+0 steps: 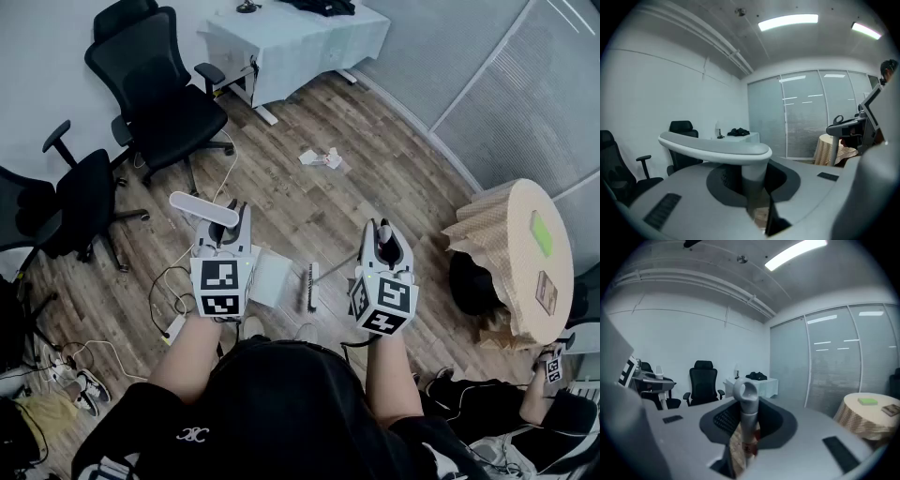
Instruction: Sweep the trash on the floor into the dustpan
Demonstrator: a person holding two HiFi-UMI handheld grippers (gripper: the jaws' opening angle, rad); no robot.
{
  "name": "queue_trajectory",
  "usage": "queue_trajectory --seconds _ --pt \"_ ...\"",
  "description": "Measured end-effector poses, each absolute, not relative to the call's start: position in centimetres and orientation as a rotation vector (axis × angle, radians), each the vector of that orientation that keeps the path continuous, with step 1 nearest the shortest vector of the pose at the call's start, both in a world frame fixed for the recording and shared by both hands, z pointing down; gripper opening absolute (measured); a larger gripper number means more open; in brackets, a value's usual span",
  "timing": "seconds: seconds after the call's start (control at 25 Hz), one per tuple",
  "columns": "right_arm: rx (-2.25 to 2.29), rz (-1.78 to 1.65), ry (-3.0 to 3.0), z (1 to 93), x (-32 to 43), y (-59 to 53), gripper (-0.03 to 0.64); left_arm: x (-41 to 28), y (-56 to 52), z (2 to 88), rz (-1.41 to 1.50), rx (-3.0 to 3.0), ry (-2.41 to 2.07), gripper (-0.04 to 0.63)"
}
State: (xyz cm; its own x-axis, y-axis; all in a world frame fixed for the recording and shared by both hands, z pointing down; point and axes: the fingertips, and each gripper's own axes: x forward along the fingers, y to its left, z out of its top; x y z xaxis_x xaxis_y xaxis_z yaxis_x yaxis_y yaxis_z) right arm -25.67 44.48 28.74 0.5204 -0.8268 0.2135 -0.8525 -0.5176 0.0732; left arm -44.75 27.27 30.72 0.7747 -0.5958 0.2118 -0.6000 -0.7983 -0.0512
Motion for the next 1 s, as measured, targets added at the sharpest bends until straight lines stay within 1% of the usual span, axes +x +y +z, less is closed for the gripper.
queue_trajectory --seconds 0.52,1.0 --pt "2.608 0.153 -1.386 27.7 -25.8 43.8 0.097 -46.7 26.1 31.6 0.332 2.926 -0.944 0.058" --pt "2.642 0.108 -1.26 26.2 -25.9 41.2 0.097 -47.5 21.5 32.7 0.326 2.934 -0.861 0.058"
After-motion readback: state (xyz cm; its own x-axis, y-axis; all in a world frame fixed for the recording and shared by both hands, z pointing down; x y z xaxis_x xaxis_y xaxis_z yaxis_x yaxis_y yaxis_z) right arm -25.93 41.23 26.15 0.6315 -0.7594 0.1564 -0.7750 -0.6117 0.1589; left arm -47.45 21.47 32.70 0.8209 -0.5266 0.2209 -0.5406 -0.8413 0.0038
